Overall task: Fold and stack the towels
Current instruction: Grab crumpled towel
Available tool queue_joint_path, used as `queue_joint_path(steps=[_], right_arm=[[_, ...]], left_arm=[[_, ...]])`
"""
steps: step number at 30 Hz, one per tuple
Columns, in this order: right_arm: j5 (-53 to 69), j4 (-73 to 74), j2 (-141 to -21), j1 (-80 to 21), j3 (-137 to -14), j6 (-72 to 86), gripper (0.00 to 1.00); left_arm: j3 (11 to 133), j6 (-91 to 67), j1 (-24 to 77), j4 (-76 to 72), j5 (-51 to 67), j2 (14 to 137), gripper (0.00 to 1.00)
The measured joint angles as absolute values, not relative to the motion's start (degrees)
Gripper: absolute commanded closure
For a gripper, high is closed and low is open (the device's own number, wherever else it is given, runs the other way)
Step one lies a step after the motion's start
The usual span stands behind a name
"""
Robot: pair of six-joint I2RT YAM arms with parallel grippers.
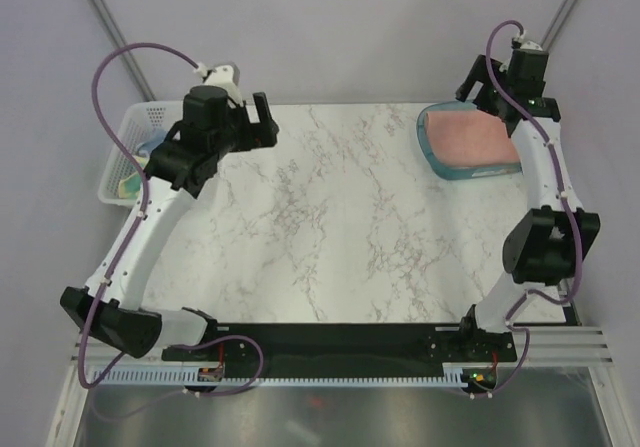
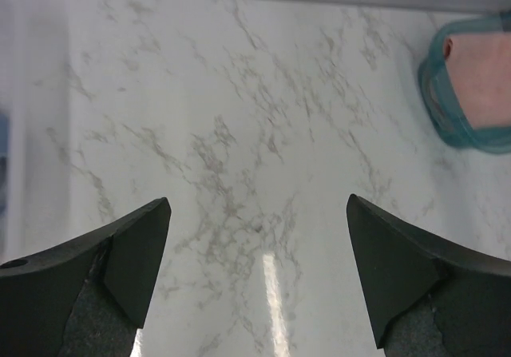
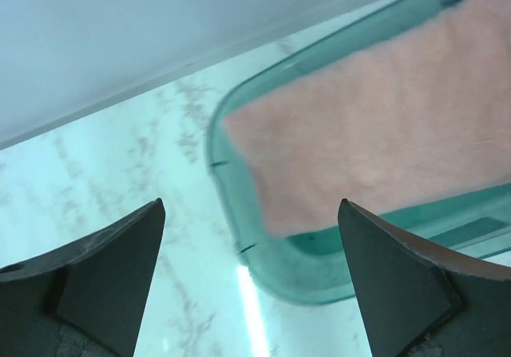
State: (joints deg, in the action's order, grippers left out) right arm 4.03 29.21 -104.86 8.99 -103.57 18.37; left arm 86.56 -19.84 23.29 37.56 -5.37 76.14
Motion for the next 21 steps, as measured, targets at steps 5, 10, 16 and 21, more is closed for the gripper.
queue_joint_path(steps=[5, 10, 16, 21], right_arm=[[7.0, 27.7, -87.9, -4.2, -90.4, 21.1, 0.02], [12.3, 23.6, -76.7, -12.0, -74.9, 24.3, 0.02], [15.4, 21.3, -76.4, -13.0, -68.1, 26.5, 0.03], [16.9, 19.9, -76.6, -13.3, -67.9, 26.3, 0.03]], left_arm=[[93.1, -17.3, 10.7, 36.2, -11.6, 79.5, 0.05], [93.5, -17.4, -5.9, 36.8, -13.8, 87.5, 0.10], [87.0, -19.6, -16.6, 37.2, -15.4, 93.8, 0.09], [81.9, -21.3, -21.5, 35.7, -17.9, 96.0, 0.07]])
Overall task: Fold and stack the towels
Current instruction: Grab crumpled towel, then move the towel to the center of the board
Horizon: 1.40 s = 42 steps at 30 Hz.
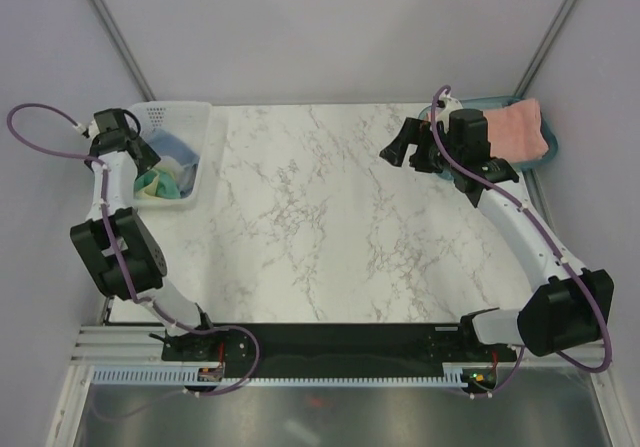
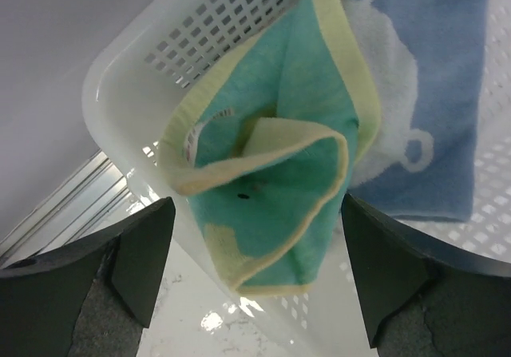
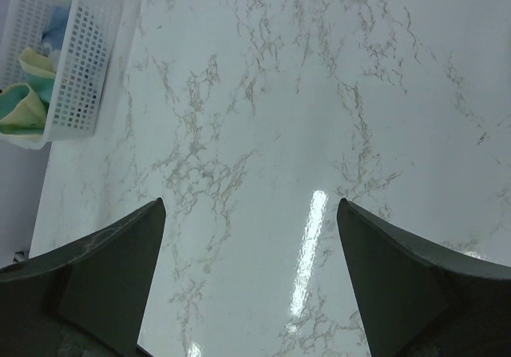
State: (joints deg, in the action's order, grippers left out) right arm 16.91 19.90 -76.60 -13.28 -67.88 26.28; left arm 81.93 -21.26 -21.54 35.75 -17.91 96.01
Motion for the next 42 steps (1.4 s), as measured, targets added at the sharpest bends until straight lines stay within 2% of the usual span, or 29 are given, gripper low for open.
queue_joint_path(steps=[2, 5, 6, 7, 10, 11, 16, 24, 28, 31, 37, 40, 42], right_arm=[[17.1, 19.6, -76.6, -13.3, -67.9, 26.0, 0.03], [17.2, 19.4, -76.7, -13.3, -67.9, 25.2, 0.03], [17.2, 19.2, -76.8, -13.3, -67.9, 25.0, 0.03], [17.2, 19.2, -76.9, -13.3, -68.0, 24.8, 0.03], [17.3, 19.1, -77.6, -13.3, -68.1, 24.6, 0.03], [17.4, 19.1, -78.0, -13.3, -68.2, 24.6, 0.03], [17.3, 19.1, -78.5, -13.3, -68.8, 24.6, 0.03], [17.4, 19.3, -78.0, -13.3, -69.0, 25.3, 0.03], [17.3, 20.2, -76.4, -13.3, -69.0, 25.3, 0.03], [17.4, 21.0, -75.0, -13.3, -68.9, 25.1, 0.02], [17.5, 21.4, -71.4, -13.3, -66.4, 23.6, 0.04], [18.3, 21.0, -70.6, -13.3, -63.3, 22.7, 0.08], [18.8, 20.7, -70.6, -13.4, -60.1, 22.7, 0.16]], left_arm=[[82.0, -21.5, -22.8, 34.4, -18.0, 97.8, 0.08], [82.2, -21.5, -24.0, 33.4, -17.9, 101.4, 0.26], [82.2, -21.6, -24.0, 33.3, -17.6, 102.5, 0.49], [82.2, -21.7, -24.0, 33.3, -17.1, 103.3, 0.62], [82.3, -21.4, -23.6, 33.4, -14.3, 103.8, 0.84], [82.7, -21.4, -23.4, 33.4, -13.1, 103.5, 0.98], [84.8, -22.0, -19.7, 32.8, -3.9, 97.1, 0.98], [97.7, -22.9, 3.3, 26.0, 11.9, 82.2, 0.98], [97.9, -25.1, 7.7, 22.0, 22.9, 74.8, 0.98], [93.1, -28.1, 8.5, 17.1, 30.1, 69.6, 0.98], [72.7, -31.0, 11.8, 11.4, 38.6, 63.1, 0.98], [61.1, -32.1, 12.4, 10.2, 40.2, 65.4, 0.98], [53.5, -33.3, 12.4, 10.9, 39.8, 69.8, 0.98]])
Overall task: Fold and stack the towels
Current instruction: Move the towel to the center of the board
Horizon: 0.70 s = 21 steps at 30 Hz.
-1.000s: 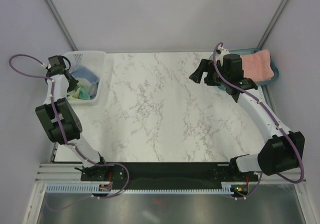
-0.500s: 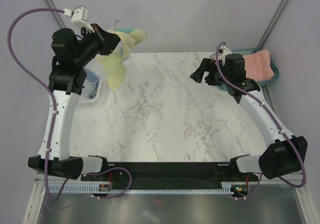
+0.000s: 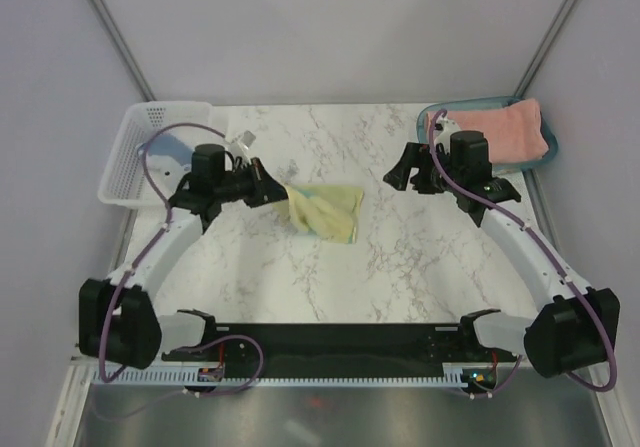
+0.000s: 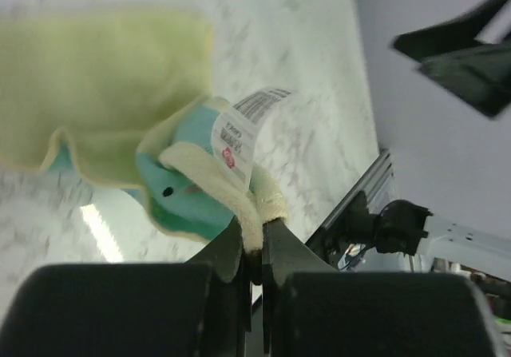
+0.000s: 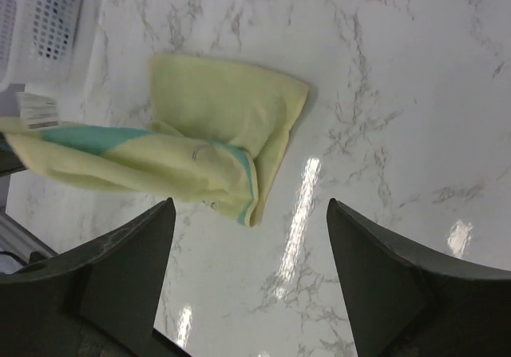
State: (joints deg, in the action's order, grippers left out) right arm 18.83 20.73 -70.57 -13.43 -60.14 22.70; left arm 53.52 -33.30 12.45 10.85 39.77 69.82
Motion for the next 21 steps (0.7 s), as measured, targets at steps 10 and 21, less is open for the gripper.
queue_joint_path(steps=[10, 21], right_arm=[[20.7, 15.8, -86.8, -22.5, -54.1, 24.3, 0.38], [27.2, 10.3, -112.3, -26.2, -73.3, 19.6, 0.42]], left_arm=[[41.0, -34.5, 12.8, 16.0, 30.3, 83.5, 0.79], [39.6, -34.6, 12.9, 16.1, 21.1, 80.6, 0.36]])
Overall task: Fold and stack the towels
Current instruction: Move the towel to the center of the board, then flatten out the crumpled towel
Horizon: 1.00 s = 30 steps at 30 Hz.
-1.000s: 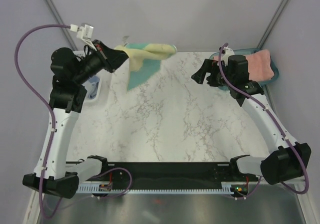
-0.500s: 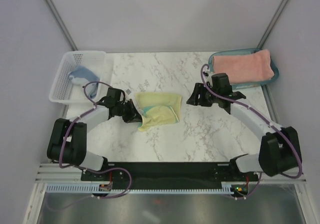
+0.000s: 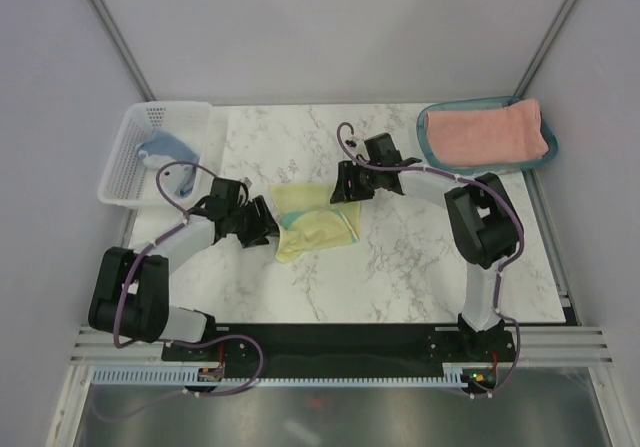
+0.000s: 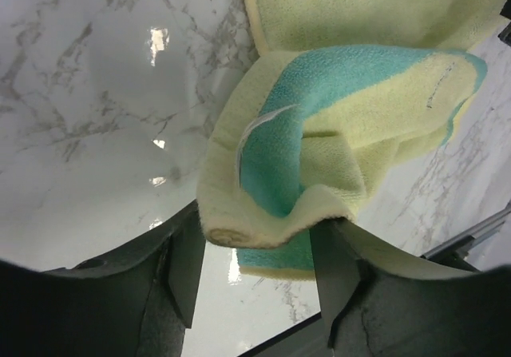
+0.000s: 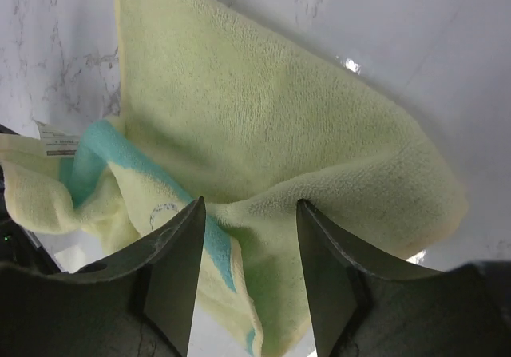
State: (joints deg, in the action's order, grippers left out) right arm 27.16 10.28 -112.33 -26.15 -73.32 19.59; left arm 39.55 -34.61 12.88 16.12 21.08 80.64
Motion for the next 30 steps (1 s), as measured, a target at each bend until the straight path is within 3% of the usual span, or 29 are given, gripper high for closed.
queue_joint_path(steps=[7, 9, 13, 17, 22, 24, 30], right_arm=[[28.5, 11.2, -119.2, -27.3, -80.2, 18.2, 0.39], [28.9, 11.7, -120.8, -27.6, -81.5, 17.9, 0.42], [27.0, 12.8, -120.6, -28.5, -81.6, 17.3, 0.52], [21.0, 13.0, -115.5, -29.1, -75.0, 17.8, 0.62], [12.8, 14.3, -103.7, -29.1, -60.8, 20.1, 0.62], [10.7, 15.1, -99.2, -29.1, -56.2, 21.1, 0.58], [9.8, 19.1, -89.3, -29.1, -50.7, 22.8, 0.44]], left_arm=[[38.0, -35.0, 12.9, 16.2, 17.5, 74.2, 0.36], [38.0, -35.0, 12.9, 16.1, 17.0, 73.0, 0.21], [38.0, -36.2, 13.0, 16.0, 13.6, 71.0, 0.20], [38.0, -37.1, 13.0, 17.0, 10.5, 68.3, 0.18], [38.0, -37.8, 13.0, 20.2, 6.4, 62.6, 0.12], [38.0, -37.9, 13.0, 21.2, 5.1, 60.0, 0.06], [38.1, -38.1, 13.0, 17.5, 7.7, 59.3, 0.11]])
